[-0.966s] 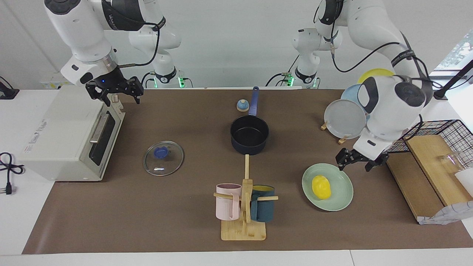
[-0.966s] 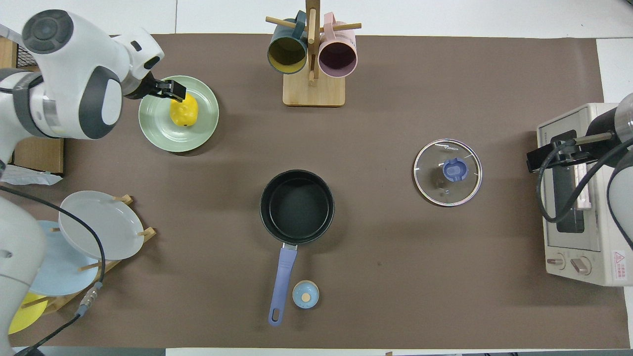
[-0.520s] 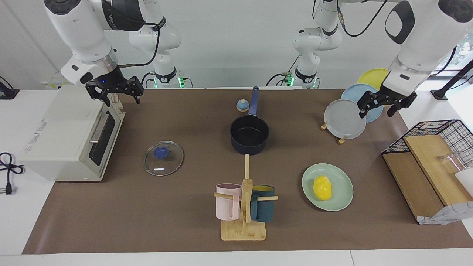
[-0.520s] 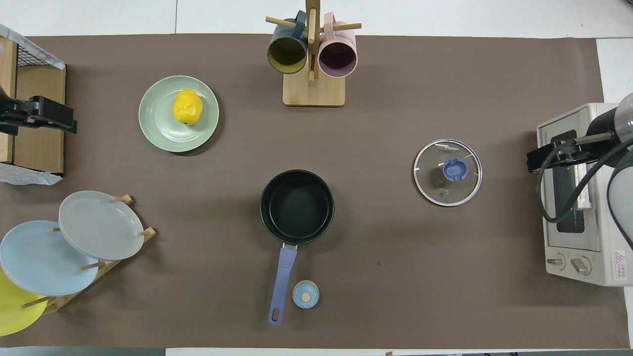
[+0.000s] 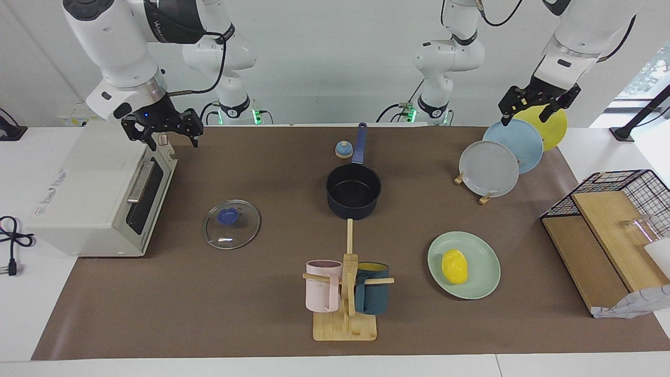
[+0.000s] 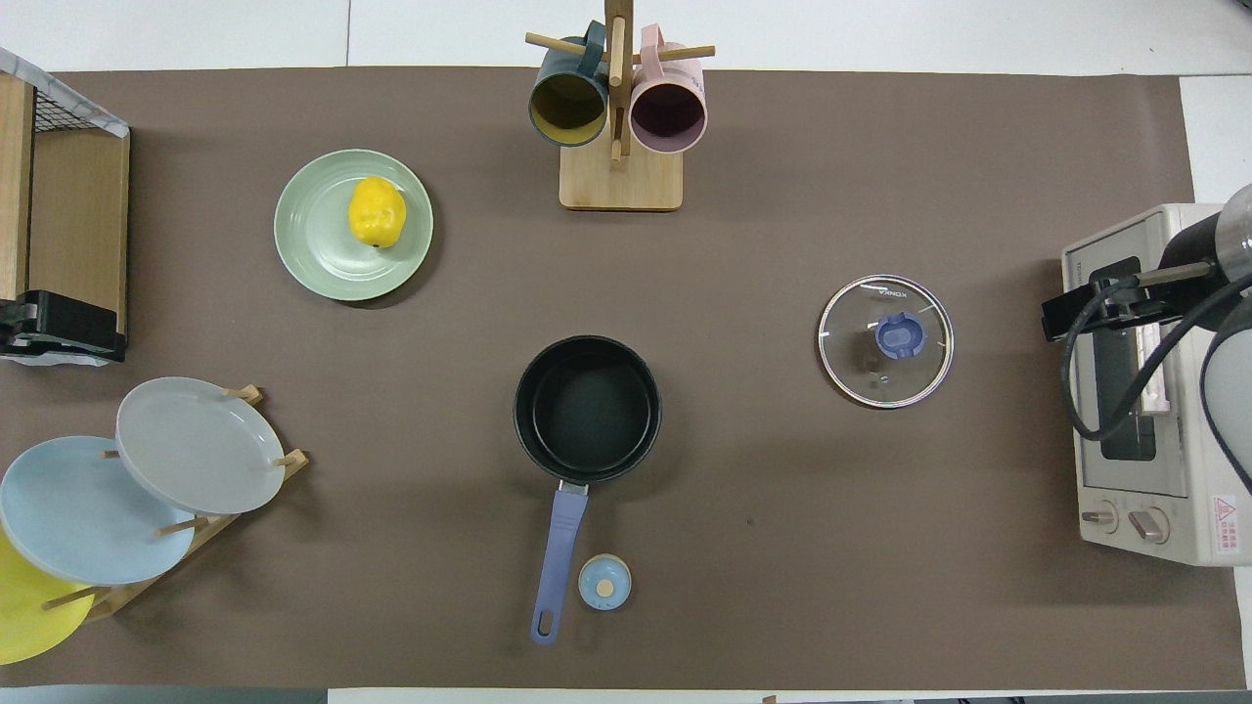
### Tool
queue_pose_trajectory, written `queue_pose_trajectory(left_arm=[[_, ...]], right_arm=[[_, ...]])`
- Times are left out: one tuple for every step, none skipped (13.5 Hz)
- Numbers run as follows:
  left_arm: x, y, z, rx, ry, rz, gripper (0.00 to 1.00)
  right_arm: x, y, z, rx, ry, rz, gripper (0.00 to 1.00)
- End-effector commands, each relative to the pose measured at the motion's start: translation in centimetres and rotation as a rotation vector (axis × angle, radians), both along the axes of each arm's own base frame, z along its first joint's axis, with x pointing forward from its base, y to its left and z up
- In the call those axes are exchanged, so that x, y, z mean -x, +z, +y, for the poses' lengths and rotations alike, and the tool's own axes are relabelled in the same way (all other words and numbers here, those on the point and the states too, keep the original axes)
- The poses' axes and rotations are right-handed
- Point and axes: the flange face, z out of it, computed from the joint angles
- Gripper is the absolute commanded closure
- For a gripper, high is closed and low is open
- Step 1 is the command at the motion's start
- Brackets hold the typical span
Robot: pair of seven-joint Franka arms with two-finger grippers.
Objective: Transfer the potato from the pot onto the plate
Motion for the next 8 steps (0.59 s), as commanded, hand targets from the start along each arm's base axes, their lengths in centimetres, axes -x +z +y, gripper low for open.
queue_pose_trajectory(left_arm=[[-0.5, -1.2, -0.4, 0.042, 0.025, -0.045, 0.00], [-1.4, -2.2, -0.5, 0.045, 0.024, -0.034, 0.00], [-1.7, -2.1, -0.2, 0.048, 0.030, -0.039, 0.00], [-1.9, -1.6, -0.2, 0.049, 0.027, -0.051, 0.00], [-2.0, -1.4, -0.1, 0.050, 0.026, -0.066, 0.00], [-2.1, -1.4, -0.3, 0.052, 0.022, -0.084, 0.00], [-2.0, -1.3, -0.2, 0.052, 0.017, -0.086, 0.00], [-2.0, -1.3, 0.0, 0.052, 0.019, -0.088, 0.00]], right_arm=[[0.3, 0.2, 0.0, -0.005, -0.014, -0.012, 0.00], [0.3, 0.2, 0.0, -0.005, -0.014, -0.012, 0.00], [0.4, 0.2, 0.0, -0.005, -0.014, -0.012, 0.00], [0.4, 0.2, 0.0, -0.005, -0.014, -0.012, 0.00], [0.4, 0.2, 0.0, -0.005, -0.014, -0.012, 0.00], [0.4, 0.2, 0.0, -0.005, -0.014, -0.012, 0.00], [0.4, 0.2, 0.0, -0.005, -0.014, -0.012, 0.00], [0.4, 0.2, 0.0, -0.005, -0.014, -0.012, 0.00]])
